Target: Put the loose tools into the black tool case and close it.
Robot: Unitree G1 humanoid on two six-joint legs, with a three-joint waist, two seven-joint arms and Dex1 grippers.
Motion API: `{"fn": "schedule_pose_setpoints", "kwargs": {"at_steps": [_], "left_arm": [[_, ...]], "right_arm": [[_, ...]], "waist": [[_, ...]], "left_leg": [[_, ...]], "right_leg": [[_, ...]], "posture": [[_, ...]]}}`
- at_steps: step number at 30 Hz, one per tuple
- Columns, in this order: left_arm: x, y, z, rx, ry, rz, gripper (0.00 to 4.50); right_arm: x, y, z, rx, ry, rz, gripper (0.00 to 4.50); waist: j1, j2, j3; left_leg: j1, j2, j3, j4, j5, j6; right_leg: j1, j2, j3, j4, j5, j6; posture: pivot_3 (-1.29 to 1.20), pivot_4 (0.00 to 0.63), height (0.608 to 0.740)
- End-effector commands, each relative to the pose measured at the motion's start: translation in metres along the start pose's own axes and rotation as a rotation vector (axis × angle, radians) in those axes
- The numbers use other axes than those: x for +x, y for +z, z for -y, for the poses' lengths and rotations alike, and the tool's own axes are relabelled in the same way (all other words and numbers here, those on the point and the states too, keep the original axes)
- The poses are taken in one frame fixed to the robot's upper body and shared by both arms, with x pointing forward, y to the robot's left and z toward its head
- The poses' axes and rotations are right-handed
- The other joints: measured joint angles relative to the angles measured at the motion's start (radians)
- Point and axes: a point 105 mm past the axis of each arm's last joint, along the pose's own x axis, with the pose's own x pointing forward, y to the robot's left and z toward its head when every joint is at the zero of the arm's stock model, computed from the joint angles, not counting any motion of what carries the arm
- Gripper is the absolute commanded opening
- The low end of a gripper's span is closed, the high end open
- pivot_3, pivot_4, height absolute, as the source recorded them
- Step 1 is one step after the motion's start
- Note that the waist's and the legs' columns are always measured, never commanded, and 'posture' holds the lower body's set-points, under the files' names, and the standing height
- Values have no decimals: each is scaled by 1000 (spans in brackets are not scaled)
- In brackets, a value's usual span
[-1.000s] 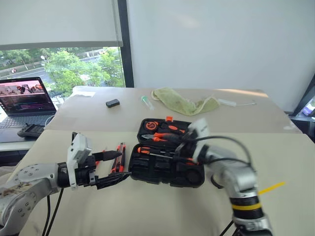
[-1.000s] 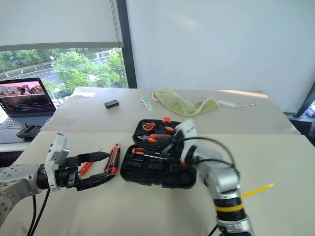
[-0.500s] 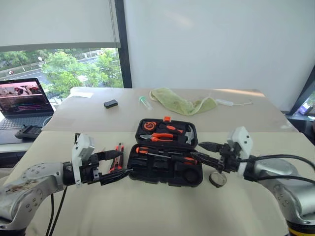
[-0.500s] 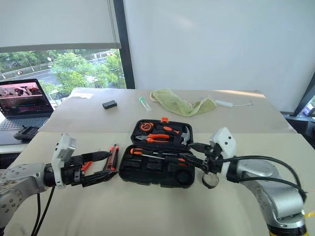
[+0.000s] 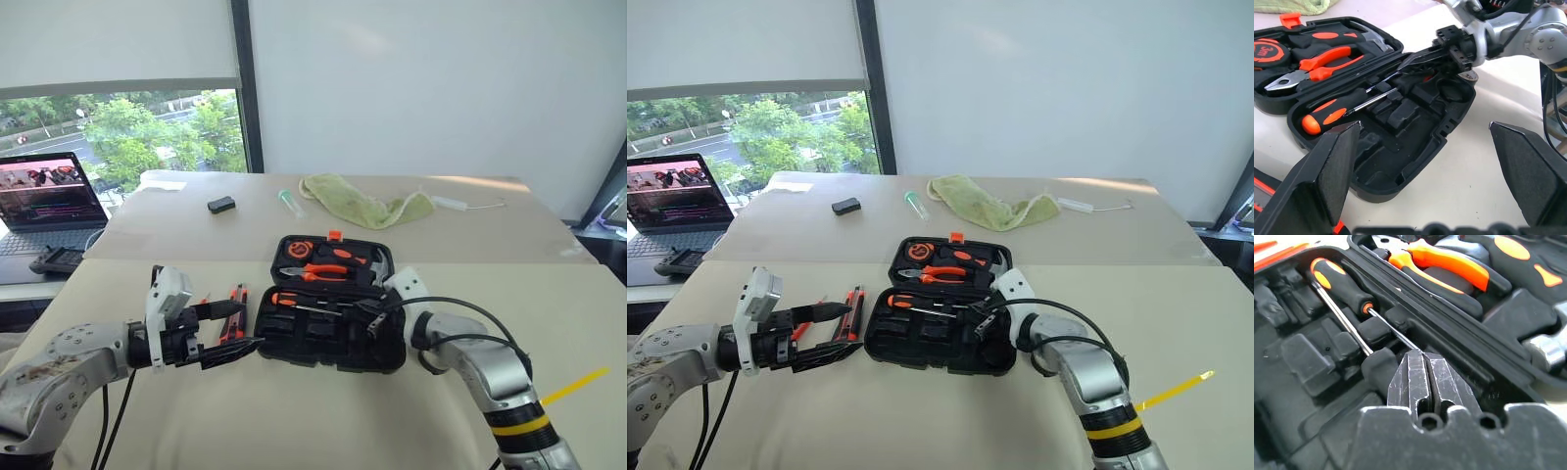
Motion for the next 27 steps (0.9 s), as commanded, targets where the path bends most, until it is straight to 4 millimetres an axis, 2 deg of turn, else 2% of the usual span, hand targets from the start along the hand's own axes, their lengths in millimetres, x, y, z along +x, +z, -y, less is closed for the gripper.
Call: {"fn": "schedule_pose_setpoints", "kwargs": {"at_steps": [1,7,11,13,14,16,17,19,22,23,25,27], "left_arm": [[-4,8,7,70,-17,-5,4500],[-5,6,7,83,-13,-13,4500],[-6,4,7,80,-1,-12,4500],[-7,4,5,65,17,-1,4500],[-9,5,3,54,31,5,4500],[-13,5,-2,28,70,21,4500],[-16,6,-7,6,103,35,4500],[-21,5,-17,-17,173,49,4500],[-29,6,-34,-53,306,66,4500],[-32,7,-40,-65,353,70,4500],[-38,6,-52,-107,454,83,4500],[-43,-2,-65,-158,577,32,4500]], "right_arm": [[7,-29,-20,-74,100,-145,54],[8,-61,-27,-294,179,-342,54],[10,-65,-31,-437,204,-357,54],[9,-55,-27,-435,176,-300,54],[9,-44,-22,-411,142,-239,54],[2,-12,-15,-342,85,-63,54],[-6,9,-10,-299,55,47,54],[-28,35,-12,-220,92,198,54],[-52,52,-20,-220,151,287,873],[-58,55,-24,-223,179,296,1096],[-70,62,-27,-229,204,316,1838],[-84,65,-34,-236,265,312,2505]], "waist": [[-2,0,0],[0,-3,-2],[0,-11,-9],[0,-13,-11],[1,-14,-12],[1,-14,-12],[3,-14,-12],[6,-10,-7],[8,-1,-2],[8,-1,-1],[8,-2,-1],[9,-2,-1]], "left_leg": [[1,0,0,0,0,0],[14,1,0,-2,-1,1],[16,2,0,-3,-2,0],[16,3,0,-3,-2,0],[16,3,0,-3,-2,0],[16,3,0,-2,-2,0],[16,3,0,-3,-2,0],[14,4,-1,-3,-2,0],[9,3,-1,-2,-2,0],[8,3,-1,-2,-2,0],[8,3,-2,-2,-2,0],[8,4,-2,-2,-2,0]], "right_leg": [[1,0,0,0,0,0],[12,0,-1,-1,-2,-2],[13,0,-2,-1,-3,-3],[14,1,-2,0,-4,-4],[14,0,-2,0,-4,-4],[13,0,-2,0,-4,-4],[13,0,-2,0,-4,-4],[12,-1,-2,0,-4,-4],[8,-2,-1,0,-3,-2],[7,-2,-1,0,-3,-2],[8,-2,-2,0,-3,-2],[8,-1,-2,0,-3,-2]], "posture": [[0,150,740],[0,150,740],[0,150,740],[0,150,740],[0,150,740],[0,150,740],[0,150,740],[0,150,740],[0,150,740],[0,150,740],[0,150,740],[0,150,740]]}}
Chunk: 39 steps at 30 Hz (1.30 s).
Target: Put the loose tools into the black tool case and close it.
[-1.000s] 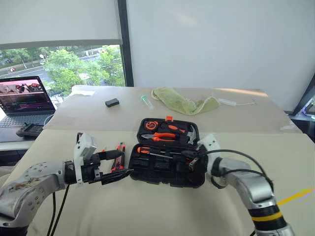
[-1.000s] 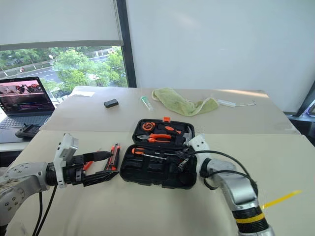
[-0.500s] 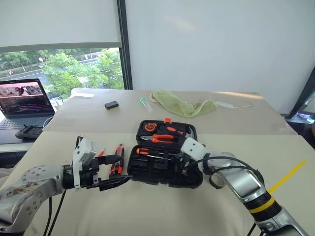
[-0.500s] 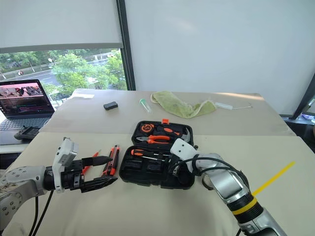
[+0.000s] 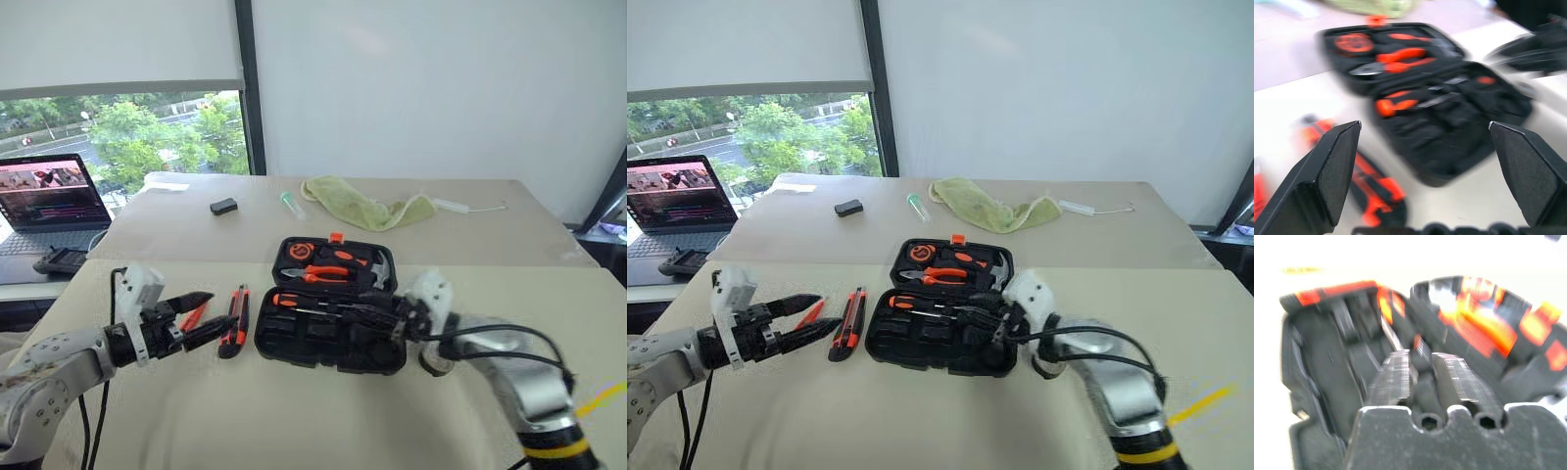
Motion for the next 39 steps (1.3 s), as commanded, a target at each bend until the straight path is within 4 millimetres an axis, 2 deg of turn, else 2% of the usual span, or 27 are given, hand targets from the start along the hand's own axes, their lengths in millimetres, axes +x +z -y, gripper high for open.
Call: {"fn": "schedule_pose_setpoints", "kwargs": {"at_steps": [1,3,6,11,13,16,19,20,21,22,25,26,27,29,32,36,39], "left_arm": [[-3,0,-23,-41,200,-49,4500],[-2,-10,-36,-56,331,-161,4500],[2,-18,-44,-62,395,-291,4500],[7,-30,-56,-42,463,-468,4500],[12,-44,-59,-32,465,-544,4500],[15,-58,-69,-33,497,-582,3834],[18,-59,-64,-21,448,-577,2607],[19,-56,-61,-17,421,-555,2416],[20,-51,-58,-18,393,-527,1926],[22,-46,-55,-20,361,-491,1641],[37,-1,-38,-3,159,-264,477],[41,13,-29,22,73,-210,428],[44,28,-11,56,-66,-170,428],[50,39,20,147,-285,-179,428],[64,29,57,379,-572,-296,428],[99,4,63,656,-745,-390,428],[117,-7,55,768,-784,-441,428]], "right_arm": [[-17,23,-17,-10,116,41,2898],[-25,30,-26,-16,168,43,3542],[-32,39,-34,-36,205,54,4466],[-42,46,-39,-102,217,48,4466],[-44,43,-41,-118,210,23,4466],[-45,42,-42,-133,189,11,4500],[-48,42,-45,-132,179,7,4500],[-49,42,-46,-132,173,4,4500],[-50,42,-46,-137,161,4,4500],[-51,42,-46,-136,152,6,4500],[-53,42,-46,-143,129,-1,4500],[-54,41,-46,-142,120,-4,4500],[-56,41,-46,-140,109,-7,4500],[-58,40,-47,-133,90,-15,4500],[-64,36,-51,-119,60,-40,4500],[-73,33,-58,-103,-5,-71,4500],[-79,32,-63,-92,-42,-91,4500]], "waist": [[2,0,0],[5,-1,1],[13,-2,2],[17,-5,3],[17,-5,3],[17,-5,3],[18,-4,3],[18,-4,3],[19,-4,3],[19,-4,3],[21,-5,3],[24,-6,3],[28,-8,4],[31,-9,5],[34,-9,4],[43,-7,4],[36,-8,5]], "left_leg": [[0,0,0,0,0,0],[0,-1,0,0,0,0],[0,-1,-1,1,0,0],[0,-2,0,1,0,0],[0,-2,0,0,0,0],[0,-3,0,0,0,0],[1,-2,0,0,0,0],[2,-1,0,0,0,-1],[1,-1,-1,0,0,-1],[1,-1,-1,0,0,-1],[-1,-1,-1,0,0,-1],[-4,-1,-2,1,1,-1],[-7,-2,-3,2,2,-2],[-13,-3,-4,3,5,-6],[-15,-6,-3,2,7,-8],[-12,-7,2,3,2,1],[-12,-6,2,7,0,5]], "right_leg": [[0,0,0,0,0,0],[0,-1,0,0,0,0],[1,-1,0,0,0,1],[1,0,0,0,1,1],[0,-1,0,0,1,1],[0,-1,1,-1,1,1],[1,-5,1,0,0,1],[1,-7,1,0,1,0],[1,-9,1,0,1,0],[1,-10,1,0,1,0],[0,-13,1,0,0,0],[-2,-14,0,0,0,0],[-4,-14,-1,0,0,0],[-10,-14,-2,1,1,0],[-10,-8,-3,0,1,0],[-5,-3,0,-3,1,2],[-3,1,-1,-7,3,4]], "posture": [[0,150,740],[0,150,740],[0,150,740],[0,150,740],[0,150,740],[0,150,740],[0,150,740],[0,150,740],[0,150,740],[0,150,740],[0,150,740],[0,150,740],[0,150,740],[0,150,740],[0,150,740],[0,150,740],[0,150,740]]}}
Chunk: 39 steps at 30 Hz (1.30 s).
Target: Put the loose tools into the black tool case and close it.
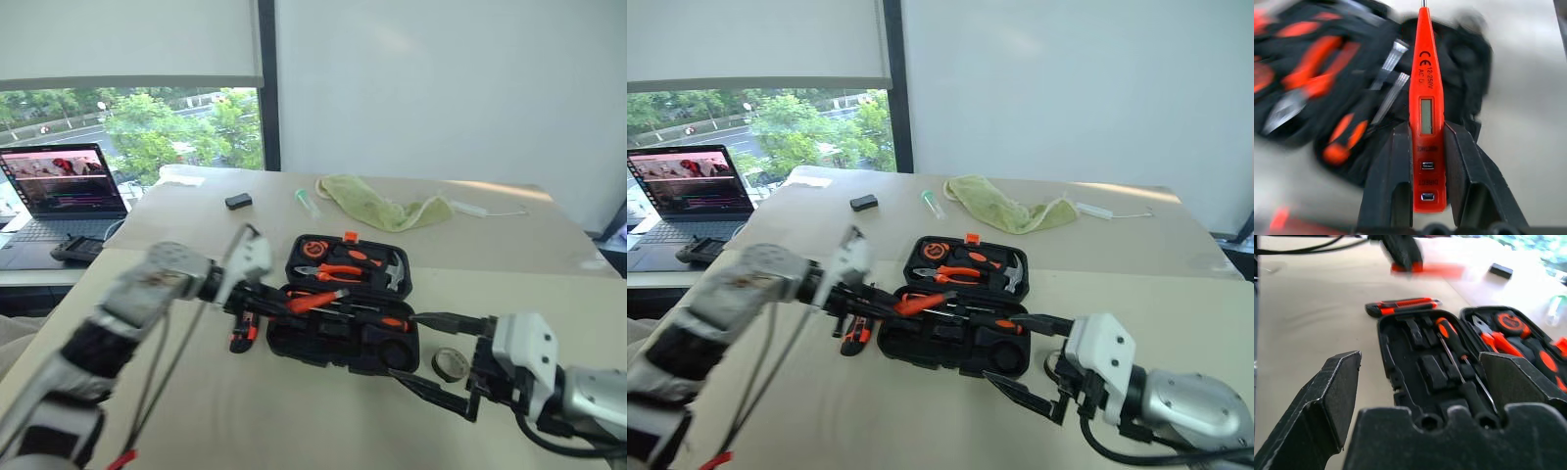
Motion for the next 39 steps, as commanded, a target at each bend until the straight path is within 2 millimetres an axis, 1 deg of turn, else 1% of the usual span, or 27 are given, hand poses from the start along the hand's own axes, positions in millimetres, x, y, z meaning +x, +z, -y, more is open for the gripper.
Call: {"fn": "schedule_pose_setpoints", "kwargs": {"at_steps": [1,4,9,15,20,22,23,26,27,28,30,33,35,36,39], "left_arm": [[7,-8,-20,166,-26,-112,428],[15,-10,-32,235,-46,-164,428],[19,-10,-45,281,-58,-204,428],[23,-14,-49,334,-80,-247,428],[24,-12,-45,282,-108,-267,428],[24,-12,-46,267,-95,-275,1451],[24,-10,-46,243,-85,-270,1712],[23,-1,-42,206,-85,-241,2803],[23,1,-41,198,-86,-232,3230],[21,3,-40,196,-78,-225,3525],[16,8,-40,190,-56,-202,3525],[7,21,-37,125,-36,-116,3525],[5,28,-36,41,-31,-53,2998],[5,28,-33,5,-35,-30,2831],[12,25,-36,-79,19,10,1750]], "right_arm": [[-8,8,-6,-23,-59,0,4500],[-14,7,-10,-8,-95,-13,4500],[-20,5,-13,7,-125,-20,4500],[-22,3,-15,12,-145,-26,4500],[-24,2,-16,11,-155,-34,4500],[-24,2,-16,9,-157,-35,4500],[-23,2,-16,9,-159,-35,4500],[-23,2,-15,9,-163,-37,4500],[-23,1,-15,10,-163,-37,4500],[-23,1,-15,9,-163,-39,4500],[-23,1,-15,7,-164,-43,4500],[-23,0,-15,5,-166,-49,4500],[-23,-1,-15,4,-168,-50,4500],[-22,-1,-14,1,-170,-50,4500],[-21,-1,-14,-1,-172,-50,4500]], "waist": [[-6,-1,1],[-4,-1,1],[-7,-1,1],[-8,-1,1],[-9,-1,1],[-11,-1,1],[-12,-1,1],[-15,-1,1],[-15,-1,1],[-16,-1,1],[-17,-1,1],[-19,-1,1],[-19,-1,1],[-19,-1,1],[-18,-1,1]], "left_leg": [[0,1,0,0,0,0],[-1,1,-1,3,-1,3],[-2,1,0,9,-5,9],[-3,1,0,15,-7,12],[-2,1,0,15,-7,12],[-2,1,0,15,-7,12],[-2,1,0,15,-7,12],[-2,1,0,15,-7,12],[-3,1,0,15,-7,12],[-3,1,0,15,-7,12],[-3,1,0,15,-7,12],[-4,1,0,15,-7,12],[-4,1,0,15,-7,12],[-4,1,0,15,-7,12],[-3,1,0,16,-7,12]], "right_leg": [[0,1,1,-1,0,1],[1,0,0,-1,1,2],[5,-1,0,-5,3,7],[6,-2,1,-5,4,11],[7,-2,1,-4,5,11],[7,-2,1,-3,5,11],[7,-2,1,-3,5,11],[6,-2,1,-4,4,11],[6,-2,1,-4,4,11],[6,-2,1,-4,4,11],[6,-2,1,-4,4,12],[5,-2,1,-4,4,12],[5,-2,1,-4,4,12],[5,-2,1,-4,4,12],[6,-2,1,-3,4,12]], "posture": [[0,150,740],[0,150,740],[0,150,740],[0,150,740],[0,150,740],[0,150,740],[0,150,740],[0,150,740],[0,150,740],[0,150,740],[0,150,740],[0,150,740],[0,150,740],[0,150,740],[0,150,740]]}}
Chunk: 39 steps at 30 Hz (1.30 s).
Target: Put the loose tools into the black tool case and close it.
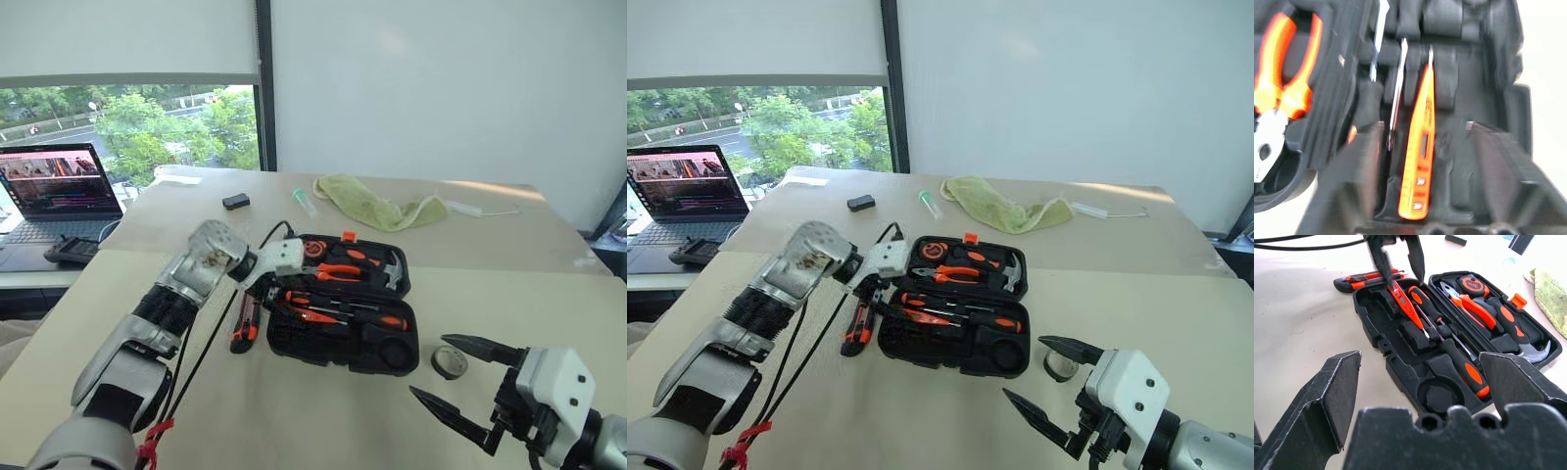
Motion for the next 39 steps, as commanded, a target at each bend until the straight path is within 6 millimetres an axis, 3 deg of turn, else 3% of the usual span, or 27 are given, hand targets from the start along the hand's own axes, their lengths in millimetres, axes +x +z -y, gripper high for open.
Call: {"fn": "schedule_pose_setpoints", "kwargs": {"at_steps": [1,5,11,18,23,27,33,39], "left_arm": [[6,4,-2,-88,54,67,1333],[15,6,-5,-232,98,168,61],[30,-10,-1,-331,151,338,61],[59,-53,11,-391,246,268,61],[76,-64,21,-315,265,179,61],[86,-77,33,-119,277,73,61],[88,-88,39,-112,313,66,61],[87,-78,34,-358,283,147,61]], "right_arm": [[2,7,-2,-31,0,22,4500],[1,8,-1,-34,2,23,4500],[-1,5,-3,-23,-3,16,4500],[-5,4,-3,-24,-8,6,4500],[-5,6,-2,-32,2,1,4500],[-3,6,-2,-39,9,-2,4500],[-1,8,0,-42,13,-1,4500],[2,8,0,-40,23,2,4500]], "waist": [[1,0,0],[2,0,0],[-3,0,0],[-1,2,-3],[0,5,-13],[1,10,-20],[-1,13,-23],[3,14,-28]], "left_leg": [[0,0,0,0,0,0],[0,0,0,1,0,0],[1,0,0,0,0,0],[4,0,0,0,0,-1],[6,0,0,-1,0,-1],[9,0,0,-2,0,0],[22,2,0,-6,-1,0],[23,2,0,-5,-1,0]], "right_leg": [[0,0,0,0,0,0],[0,0,0,1,0,0],[0,0,1,1,0,0],[3,-2,1,2,0,0],[4,-2,2,2,0,-1],[7,-3,2,0,0,-1],[20,-6,2,-3,-5,-9],[21,-6,2,-3,-6,-8]], "posture": [[0,150,740],[0,150,740],[0,150,740],[0,150,740],[0,150,740],[0,150,740],[0,150,740],[0,150,740]]}}
